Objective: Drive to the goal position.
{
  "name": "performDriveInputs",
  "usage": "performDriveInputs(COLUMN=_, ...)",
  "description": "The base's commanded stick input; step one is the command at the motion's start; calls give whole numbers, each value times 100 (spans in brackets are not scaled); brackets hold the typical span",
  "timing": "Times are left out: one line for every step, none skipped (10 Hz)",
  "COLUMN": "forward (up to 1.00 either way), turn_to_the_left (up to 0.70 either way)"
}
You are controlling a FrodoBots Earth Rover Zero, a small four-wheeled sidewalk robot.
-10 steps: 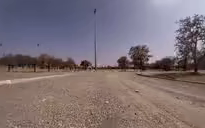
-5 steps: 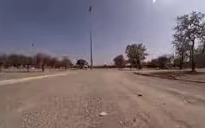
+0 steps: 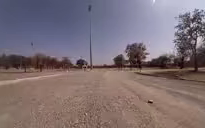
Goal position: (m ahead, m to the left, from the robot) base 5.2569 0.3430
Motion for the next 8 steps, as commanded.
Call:
performDriveInputs(forward=100, turn_to_the_left=0)
performDriveInputs(forward=100, turn_to_the_left=0)
performDriveInputs(forward=100, turn_to_the_left=0)
performDriveInputs(forward=100, turn_to_the_left=0)
performDriveInputs(forward=100, turn_to_the_left=0)
performDriveInputs(forward=100, turn_to_the_left=0)
performDriveInputs(forward=100, turn_to_the_left=0)
performDriveInputs(forward=100, turn_to_the_left=0)
